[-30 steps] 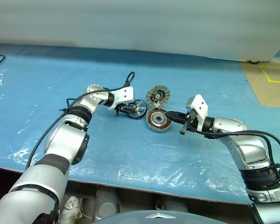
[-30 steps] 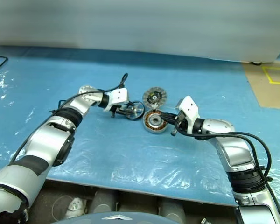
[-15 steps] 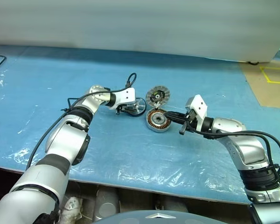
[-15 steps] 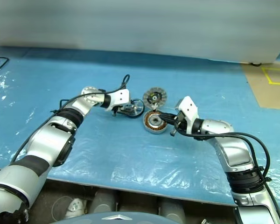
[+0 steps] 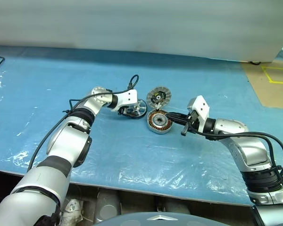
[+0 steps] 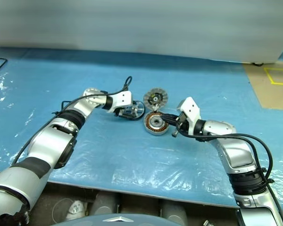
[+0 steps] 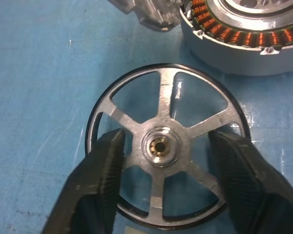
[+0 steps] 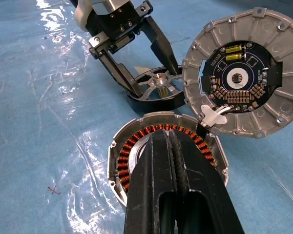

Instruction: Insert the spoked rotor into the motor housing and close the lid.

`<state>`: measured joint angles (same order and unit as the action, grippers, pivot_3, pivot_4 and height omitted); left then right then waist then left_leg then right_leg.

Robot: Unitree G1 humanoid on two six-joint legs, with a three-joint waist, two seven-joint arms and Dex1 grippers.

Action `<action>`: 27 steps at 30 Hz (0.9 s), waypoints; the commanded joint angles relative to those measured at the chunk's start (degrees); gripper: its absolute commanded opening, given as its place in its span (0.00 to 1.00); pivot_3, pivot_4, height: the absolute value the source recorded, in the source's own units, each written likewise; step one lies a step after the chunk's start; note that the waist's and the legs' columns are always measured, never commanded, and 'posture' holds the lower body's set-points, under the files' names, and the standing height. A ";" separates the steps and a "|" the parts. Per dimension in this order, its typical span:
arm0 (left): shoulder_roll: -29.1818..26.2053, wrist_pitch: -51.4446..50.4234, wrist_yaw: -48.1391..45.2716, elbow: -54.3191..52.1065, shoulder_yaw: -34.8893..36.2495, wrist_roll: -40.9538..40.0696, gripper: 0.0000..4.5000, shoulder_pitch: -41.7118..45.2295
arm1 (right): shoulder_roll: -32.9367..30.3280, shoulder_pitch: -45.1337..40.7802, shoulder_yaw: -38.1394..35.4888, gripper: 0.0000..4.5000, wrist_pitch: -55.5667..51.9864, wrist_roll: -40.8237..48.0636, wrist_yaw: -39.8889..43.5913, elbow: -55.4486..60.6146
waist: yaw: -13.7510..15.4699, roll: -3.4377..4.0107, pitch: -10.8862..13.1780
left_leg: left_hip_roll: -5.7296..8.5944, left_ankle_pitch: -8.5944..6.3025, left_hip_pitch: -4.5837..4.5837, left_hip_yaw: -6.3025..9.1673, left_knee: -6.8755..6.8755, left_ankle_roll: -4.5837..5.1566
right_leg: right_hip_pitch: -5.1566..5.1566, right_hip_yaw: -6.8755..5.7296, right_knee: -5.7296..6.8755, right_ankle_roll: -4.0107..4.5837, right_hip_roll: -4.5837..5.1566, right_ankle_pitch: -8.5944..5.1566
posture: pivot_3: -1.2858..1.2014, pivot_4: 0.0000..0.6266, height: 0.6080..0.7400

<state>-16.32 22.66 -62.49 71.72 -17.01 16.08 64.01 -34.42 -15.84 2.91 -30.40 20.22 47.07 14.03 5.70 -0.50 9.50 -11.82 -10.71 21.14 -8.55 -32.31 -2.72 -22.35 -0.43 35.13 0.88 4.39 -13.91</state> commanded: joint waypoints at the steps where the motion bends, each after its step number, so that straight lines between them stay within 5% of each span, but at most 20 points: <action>1: -0.29 -2.42 -3.12 2.09 -1.16 1.35 0.40 -2.42 | 0.11 -0.56 -0.63 0.00 1.28 0.19 -0.23 1.87 | 0.02 0.13 -0.08 | 0.01 0.00 -0.09 0.00 0.05 0.00 | 0.09 -0.01 -0.07 0.00 0.00 0.00 | 0.52 0.24 1.00; 7: -0.45 -2.40 -4.49 1.46 -0.45 0.69 0.40 -3.04 | 0.03 -0.86 -0.83 0.00 1.27 0.33 -0.29 1.98 | -0.01 0.14 -0.08 | 0.01 0.00 -0.11 -0.01 0.12 0.00 | 0.17 -0.02 -0.26 0.16 0.00 -0.09 | 0.52 0.24 1.00; 16: -4.27 -8.15 -19.62 -4.48 7.86 -10.09 0.40 -3.24 | -0.91 0.59 -2.70 0.00 -0.10 2.38 0.47 3.36 | -0.03 0.15 -0.06 | 0.01 0.00 0.04 -0.02 0.23 0.00 | 0.02 -0.03 -0.33 0.16 0.00 -0.10 | 0.52 0.24 1.00; 22: -7.99 -19.71 -27.11 -17.89 13.29 -19.94 0.40 -6.69 | -1.37 1.33 -3.36 0.00 -0.26 3.35 0.77 3.56 | -0.06 0.19 0.03 | -0.02 0.00 0.52 -0.04 0.27 0.00 | -0.49 -0.06 -0.31 0.01 -0.04 0.00 | 0.52 0.24 1.00; 27: -6.59 -29.09 -24.61 -33.88 15.33 -26.52 0.40 -12.80 | -1.92 2.28 -2.90 0.00 0.39 3.30 1.83 2.89 | 0.30 0.20 0.05 | -0.03 0.02 0.88 -0.02 0.19 0.03 | -0.68 -0.20 -0.32 0.01 0.00 0.00 | 0.52 0.24 1.00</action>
<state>-23.42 -3.84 -88.02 43.28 -2.67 -7.48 52.00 -35.60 -14.06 0.98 -30.64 22.67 48.24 14.86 6.00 -0.30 9.55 -11.85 -10.70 22.03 -8.57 -32.12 -2.70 -23.04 -0.63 34.81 0.90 4.39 -13.91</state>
